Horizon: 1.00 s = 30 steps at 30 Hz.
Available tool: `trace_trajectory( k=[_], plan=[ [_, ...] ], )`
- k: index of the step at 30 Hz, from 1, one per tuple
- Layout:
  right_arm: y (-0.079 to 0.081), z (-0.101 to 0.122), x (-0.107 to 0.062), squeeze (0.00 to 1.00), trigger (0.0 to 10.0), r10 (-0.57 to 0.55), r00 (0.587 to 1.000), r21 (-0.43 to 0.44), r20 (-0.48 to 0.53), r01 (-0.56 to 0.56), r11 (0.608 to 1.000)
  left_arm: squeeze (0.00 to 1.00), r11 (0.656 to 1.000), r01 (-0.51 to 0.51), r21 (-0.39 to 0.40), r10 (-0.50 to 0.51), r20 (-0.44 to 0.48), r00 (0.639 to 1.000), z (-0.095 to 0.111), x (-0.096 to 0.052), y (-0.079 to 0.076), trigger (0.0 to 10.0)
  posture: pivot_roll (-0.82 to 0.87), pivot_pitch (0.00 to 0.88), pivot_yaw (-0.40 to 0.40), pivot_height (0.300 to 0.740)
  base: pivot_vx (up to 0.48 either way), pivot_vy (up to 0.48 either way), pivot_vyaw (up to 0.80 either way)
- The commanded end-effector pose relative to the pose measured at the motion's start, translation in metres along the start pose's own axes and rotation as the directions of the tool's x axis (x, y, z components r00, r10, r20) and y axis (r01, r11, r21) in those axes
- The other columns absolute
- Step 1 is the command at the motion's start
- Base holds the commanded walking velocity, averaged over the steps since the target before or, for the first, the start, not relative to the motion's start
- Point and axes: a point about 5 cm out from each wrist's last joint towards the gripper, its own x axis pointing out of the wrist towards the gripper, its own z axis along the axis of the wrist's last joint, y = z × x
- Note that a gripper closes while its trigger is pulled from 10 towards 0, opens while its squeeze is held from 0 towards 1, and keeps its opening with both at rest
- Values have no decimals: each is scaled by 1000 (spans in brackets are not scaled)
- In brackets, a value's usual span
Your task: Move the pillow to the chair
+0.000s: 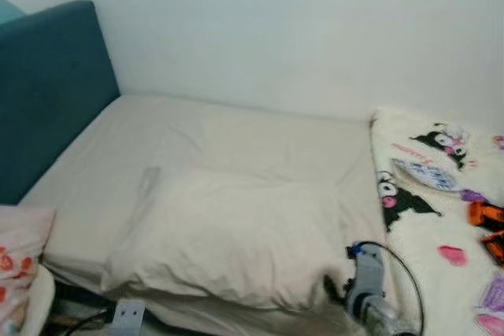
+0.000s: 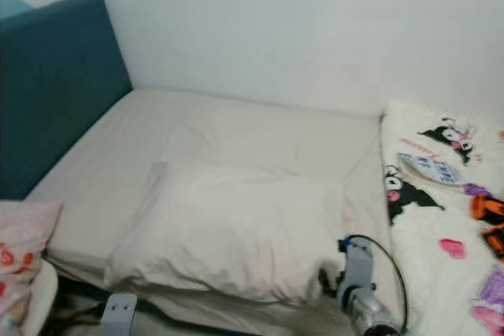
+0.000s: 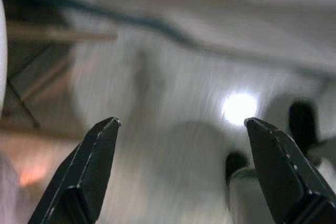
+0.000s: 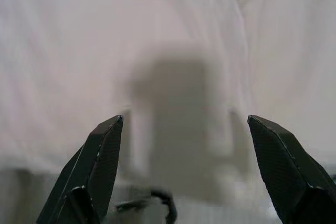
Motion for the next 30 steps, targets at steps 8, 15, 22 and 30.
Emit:
trace_trajectory(
  k=[8, 15, 22, 30],
  plan=[
    [-14, 9, -1, 0, 10000, -64, 998, 243, 12, 59, 968, 0, 987, 46, 153, -75, 188, 979, 34, 3, -4, 10000, -114, 0, -22, 705, 0, 0, 0],
    [-21, 15, -2, 0, 10000, -77, 997, 342, 30, 63, 937, 0, 831, 42, 554, -306, 394, 867, 85, -1, -24, 10000, -115, 0, -21, 670, 0, 0, 0],
    [-18, 20, -1, 0, 10000, -67, 997, 349, 39, 49, 936, 0, 656, -78, 751, -463, 482, 744, 113, -11, -48, 10000, -113, 0, -23, 645, 0, 0, 0],
    [-8, 29, 2, 0, 10000, -35, 997, 359, 65, 10, 933, 106, 576, -191, 794, -548, 550, 631, 142, -21, -71, 10000, -121, 0, -18, 610, 0, 0, 0]
  ],
)
